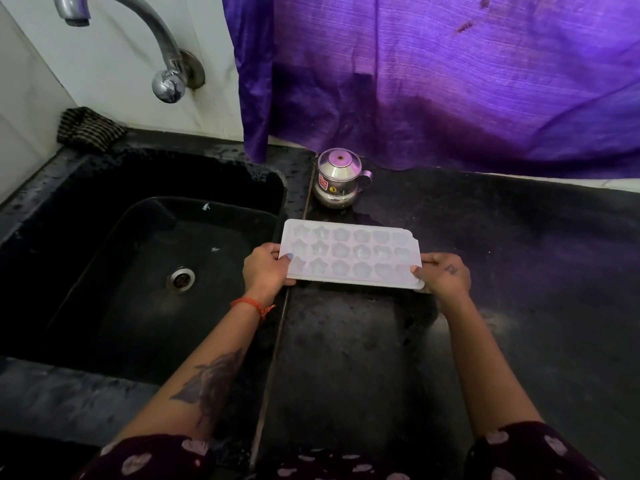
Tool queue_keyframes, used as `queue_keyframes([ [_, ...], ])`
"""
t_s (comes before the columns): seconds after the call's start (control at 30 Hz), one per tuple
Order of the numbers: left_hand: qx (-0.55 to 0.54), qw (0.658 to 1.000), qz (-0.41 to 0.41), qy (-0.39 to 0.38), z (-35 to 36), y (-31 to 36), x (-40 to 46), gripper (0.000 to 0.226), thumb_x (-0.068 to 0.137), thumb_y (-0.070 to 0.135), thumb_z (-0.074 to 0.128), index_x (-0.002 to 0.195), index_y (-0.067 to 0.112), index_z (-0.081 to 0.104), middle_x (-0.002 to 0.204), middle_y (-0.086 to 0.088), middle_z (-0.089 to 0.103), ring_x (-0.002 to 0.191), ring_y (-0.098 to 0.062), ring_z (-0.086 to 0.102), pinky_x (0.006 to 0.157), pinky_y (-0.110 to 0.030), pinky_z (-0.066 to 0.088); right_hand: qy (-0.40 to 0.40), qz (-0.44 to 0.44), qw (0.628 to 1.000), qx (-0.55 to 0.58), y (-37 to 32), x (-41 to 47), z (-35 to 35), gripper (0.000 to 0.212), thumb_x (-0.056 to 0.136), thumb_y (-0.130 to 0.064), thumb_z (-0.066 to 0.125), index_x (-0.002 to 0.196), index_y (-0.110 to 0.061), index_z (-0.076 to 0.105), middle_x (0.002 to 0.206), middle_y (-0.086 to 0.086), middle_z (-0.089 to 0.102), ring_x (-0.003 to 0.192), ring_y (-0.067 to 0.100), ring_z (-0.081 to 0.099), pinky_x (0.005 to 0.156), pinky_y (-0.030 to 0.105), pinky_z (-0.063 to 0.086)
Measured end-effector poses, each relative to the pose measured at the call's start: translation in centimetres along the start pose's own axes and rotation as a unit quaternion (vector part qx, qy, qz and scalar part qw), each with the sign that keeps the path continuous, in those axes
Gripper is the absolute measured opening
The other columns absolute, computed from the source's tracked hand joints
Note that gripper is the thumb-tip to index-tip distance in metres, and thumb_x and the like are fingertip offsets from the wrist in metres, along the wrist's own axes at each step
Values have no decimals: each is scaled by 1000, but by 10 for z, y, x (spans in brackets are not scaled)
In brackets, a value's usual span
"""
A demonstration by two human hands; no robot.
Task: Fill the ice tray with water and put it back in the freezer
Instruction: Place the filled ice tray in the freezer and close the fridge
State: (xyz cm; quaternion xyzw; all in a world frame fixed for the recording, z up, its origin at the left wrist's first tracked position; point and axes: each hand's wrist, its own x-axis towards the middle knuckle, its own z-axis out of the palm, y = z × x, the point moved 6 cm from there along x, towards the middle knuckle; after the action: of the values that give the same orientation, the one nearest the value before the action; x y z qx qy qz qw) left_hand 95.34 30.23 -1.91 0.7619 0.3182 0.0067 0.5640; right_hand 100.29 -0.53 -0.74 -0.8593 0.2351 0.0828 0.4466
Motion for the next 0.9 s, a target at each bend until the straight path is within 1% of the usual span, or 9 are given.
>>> queue_keyframes([
  [0.17, -15, 1000, 3, 25, -14, -6, -8, 24, 90, 8, 61, 113, 3, 62, 99, -4, 65, 69, -14, 64, 59, -29, 60, -16, -24, 1000, -8, -12, -2, 8, 25, 82, -12, 72, 106, -12, 71, 105, 10, 71, 97, 27, 66, 87, 44, 56],
  [0.27, -35, 998, 4, 49, -28, -8, -13, 23, 90, 8, 61, 112, 2, 62, 97, -5, 64, 72, -18, 65, 62, -33, 60, -29, -34, 999, -6, -22, -5, 15, 26, 83, -11, 71, 109, -11, 70, 103, 7, 68, 97, 26, 65, 87, 42, 56],
  [0.33, -47, 997, 3, 60, -39, -11, -17, 22, 90, 8, 60, 111, 3, 62, 98, -6, 65, 72, -20, 65, 67, -40, 60, -38, -42, 998, 0, -30, -7, 23, 27, 83, -11, 72, 109, -11, 70, 105, 7, 69, 98, 26, 65, 87, 43, 56],
  [0.47, -65, 994, 5, 90, -66, -21, -26, 11, 90, 7, 60, 100, 10, 61, 95, -7, 67, 68, -21, 66, 72, -46, 59, -60, -62, 996, 5, -42, -15, 43, 27, 81, -11, 73, 107, -13, 71, 107, 8, 71, 95, 26, 67, 85, 44, 57],
  [0.53, -70, 992, 0, 109, -79, -27, -33, 15, 90, 7, 60, 105, 6, 62, 94, -6, 66, 71, -22, 66, 69, -43, 60, -72, -74, 995, 2, -49, -21, 54, 25, 81, -11, 73, 106, -14, 72, 105, 7, 71, 93, 25, 67, 84, 43, 57],
  [0.63, -76, 987, -11, 139, -102, -39, -44, 21, 90, 7, 60, 110, 2, 62, 98, -6, 66, 79, -22, 67, 61, -33, 60, -92, -89, 992, -4, -59, -32, 73, 24, 81, -11, 74, 104, -15, 72, 103, 7, 72, 90, 24, 68, 83, 43, 58],
  [0.7, -80, 984, -11, 162, -120, -48, -51, 21, 90, 7, 61, 110, 3, 63, 99, -7, 67, 79, -22, 67, 61, -33, 60, -109, -98, 989, -4, -65, -42, 87, 24, 80, -10, 74, 103, -15, 72, 100, 6, 72, 89, 24, 68, 83, 43, 58],
  [0.8, -88, 977, -19, 193, -144, -61, -64, 20, 89, 7, 61, 109, 4, 63, 92, -2, 65, 76, -20, 66, 61, -33, 60, -137, -120, 983, -7, -76, -60, 108, 23, 80, -8, 74, 103, -13, 72, 93, 2, 69, 90, 23, 68, 81, 41, 58],
  [0.9, -100, 970, -34, 220, -166, -75, -78, 18, 89, 7, 61, 107, 4, 63, 90, -3, 64, 76, -22, 66, 66, -39, 60, -161, -137, 977, -4, -85, -78, 128, 24, 80, -7, 73, 103, -11, 71, 96, 5, 70, 90, 23, 68, 75, 37, 59],
])
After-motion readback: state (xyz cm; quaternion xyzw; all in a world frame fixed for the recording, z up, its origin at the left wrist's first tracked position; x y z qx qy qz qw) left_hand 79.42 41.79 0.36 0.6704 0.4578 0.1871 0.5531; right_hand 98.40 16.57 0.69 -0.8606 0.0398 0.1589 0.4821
